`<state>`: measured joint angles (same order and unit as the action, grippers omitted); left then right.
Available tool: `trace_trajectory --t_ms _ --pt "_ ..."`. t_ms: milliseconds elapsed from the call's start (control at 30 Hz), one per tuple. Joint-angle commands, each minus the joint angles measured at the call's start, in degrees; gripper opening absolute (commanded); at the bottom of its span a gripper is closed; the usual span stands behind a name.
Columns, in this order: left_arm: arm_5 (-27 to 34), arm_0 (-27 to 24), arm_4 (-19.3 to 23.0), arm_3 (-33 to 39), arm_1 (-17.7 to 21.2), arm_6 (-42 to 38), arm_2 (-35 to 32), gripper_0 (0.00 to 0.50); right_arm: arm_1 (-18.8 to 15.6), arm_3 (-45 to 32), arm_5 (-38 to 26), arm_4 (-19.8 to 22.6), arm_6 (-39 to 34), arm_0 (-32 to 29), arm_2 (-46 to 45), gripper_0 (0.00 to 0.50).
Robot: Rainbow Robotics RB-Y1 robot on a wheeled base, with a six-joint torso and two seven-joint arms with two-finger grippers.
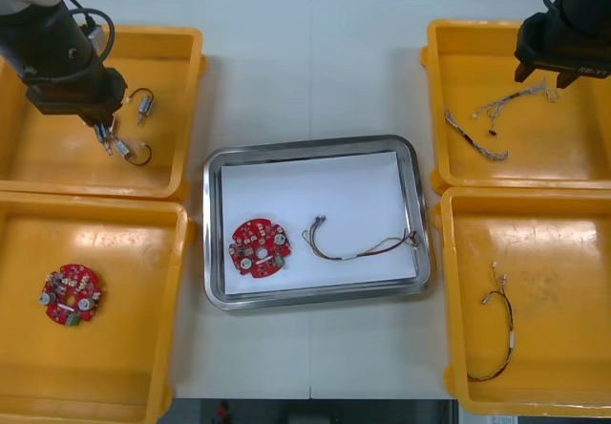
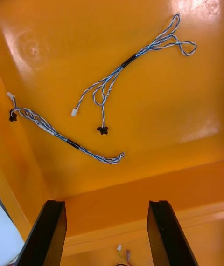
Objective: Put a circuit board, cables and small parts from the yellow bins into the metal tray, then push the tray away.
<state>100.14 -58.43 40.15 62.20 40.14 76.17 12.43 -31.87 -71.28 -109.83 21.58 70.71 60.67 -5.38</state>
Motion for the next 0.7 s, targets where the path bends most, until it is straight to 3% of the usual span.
trace_trajectory --t_ms 33,200,333,500,700 --pt "4.01 -3.10 -0.86 6.44 0.55 2.49 -1.89 0.000 1.11 5.45 -0.17 -3.65 -3.12 6.75 -6.05 0.500" --pt "9.29 -3.01 1.16 14.88 -0.07 -6.12 -0.92 0.000 1.46 12.92 -0.17 -7.43 -5.14 10.17 -8.86 0.500" --pt "9.86 -3.01 1.69 18.92 -1.47 -10.43 0.31 0.000 2.07 15.91 2.34 -9.19 -8.92 11.58 -9.12 0.500" --pt "9.86 -2.92 2.39 25.78 -5.60 -18.07 0.31 0.000 2.78 21.54 9.29 -10.42 -15.86 13.87 -9.21 0.500" --pt "9.86 -2.31 3.01 32.54 -9.21 -23.61 0.40 0.000 3.48 26.81 16.40 -11.39 -19.11 15.36 -9.12 0.500"
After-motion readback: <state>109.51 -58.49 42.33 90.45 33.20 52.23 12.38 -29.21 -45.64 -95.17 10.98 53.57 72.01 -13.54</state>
